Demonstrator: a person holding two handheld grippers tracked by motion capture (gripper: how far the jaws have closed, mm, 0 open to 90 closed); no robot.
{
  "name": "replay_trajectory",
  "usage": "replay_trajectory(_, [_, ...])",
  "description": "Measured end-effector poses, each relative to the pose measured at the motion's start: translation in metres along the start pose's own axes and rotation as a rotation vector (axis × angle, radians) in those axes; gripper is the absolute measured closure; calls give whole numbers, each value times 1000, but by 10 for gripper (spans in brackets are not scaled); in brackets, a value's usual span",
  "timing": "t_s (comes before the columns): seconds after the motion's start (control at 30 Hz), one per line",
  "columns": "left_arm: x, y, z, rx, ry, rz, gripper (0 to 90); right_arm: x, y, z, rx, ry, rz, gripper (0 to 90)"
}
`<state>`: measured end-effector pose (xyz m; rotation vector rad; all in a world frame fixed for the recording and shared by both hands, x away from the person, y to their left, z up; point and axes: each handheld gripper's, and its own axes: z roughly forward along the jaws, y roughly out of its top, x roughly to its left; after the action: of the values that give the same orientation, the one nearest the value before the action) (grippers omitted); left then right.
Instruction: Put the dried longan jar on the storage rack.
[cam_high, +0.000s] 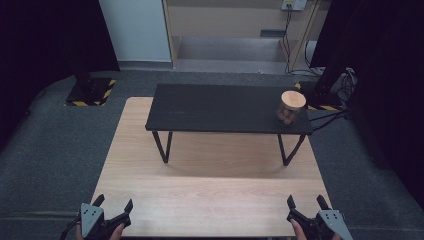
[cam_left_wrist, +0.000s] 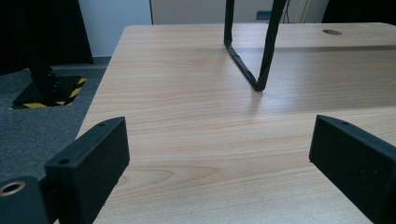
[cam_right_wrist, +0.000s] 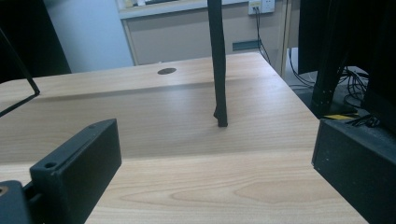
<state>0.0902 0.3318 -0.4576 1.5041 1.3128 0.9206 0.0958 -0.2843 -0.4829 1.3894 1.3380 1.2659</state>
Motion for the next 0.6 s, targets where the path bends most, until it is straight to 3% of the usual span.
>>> replay_trajectory(0.6, [1, 1, 6, 0, 3, 3, 36, 3, -20, 0, -42, 0, 4, 21])
